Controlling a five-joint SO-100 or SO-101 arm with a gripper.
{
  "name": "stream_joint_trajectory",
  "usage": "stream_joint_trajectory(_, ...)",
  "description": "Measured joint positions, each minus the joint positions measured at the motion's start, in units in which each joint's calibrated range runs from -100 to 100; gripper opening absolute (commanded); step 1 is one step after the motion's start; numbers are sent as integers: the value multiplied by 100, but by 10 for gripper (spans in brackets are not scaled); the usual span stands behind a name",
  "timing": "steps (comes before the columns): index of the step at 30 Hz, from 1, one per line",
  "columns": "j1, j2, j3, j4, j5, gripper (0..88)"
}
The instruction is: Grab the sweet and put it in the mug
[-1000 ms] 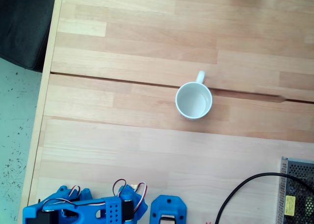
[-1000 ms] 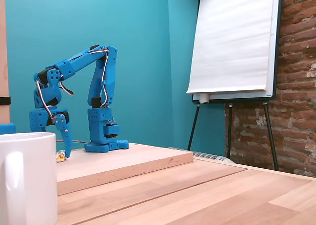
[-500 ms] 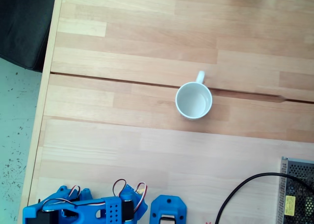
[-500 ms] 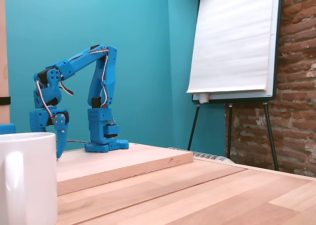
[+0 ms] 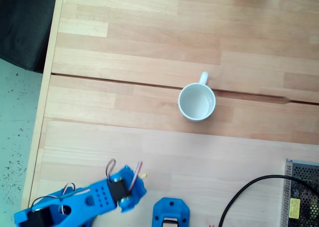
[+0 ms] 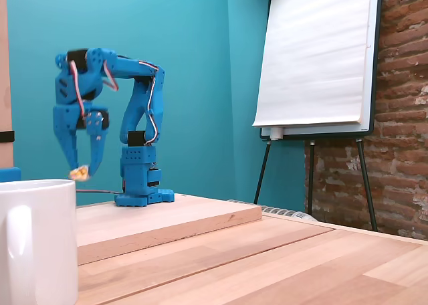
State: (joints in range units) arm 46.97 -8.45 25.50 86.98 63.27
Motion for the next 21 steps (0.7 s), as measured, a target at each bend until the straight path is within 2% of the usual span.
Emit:
stream_joint_trajectory(4,-502,636,-1291,407,-552,34)
stream_joint_trajectory(9,-620,1535,-2824,480,-962,34)
stream_joint_trajectory(21,-650,3179,-5782,480,-1035,35)
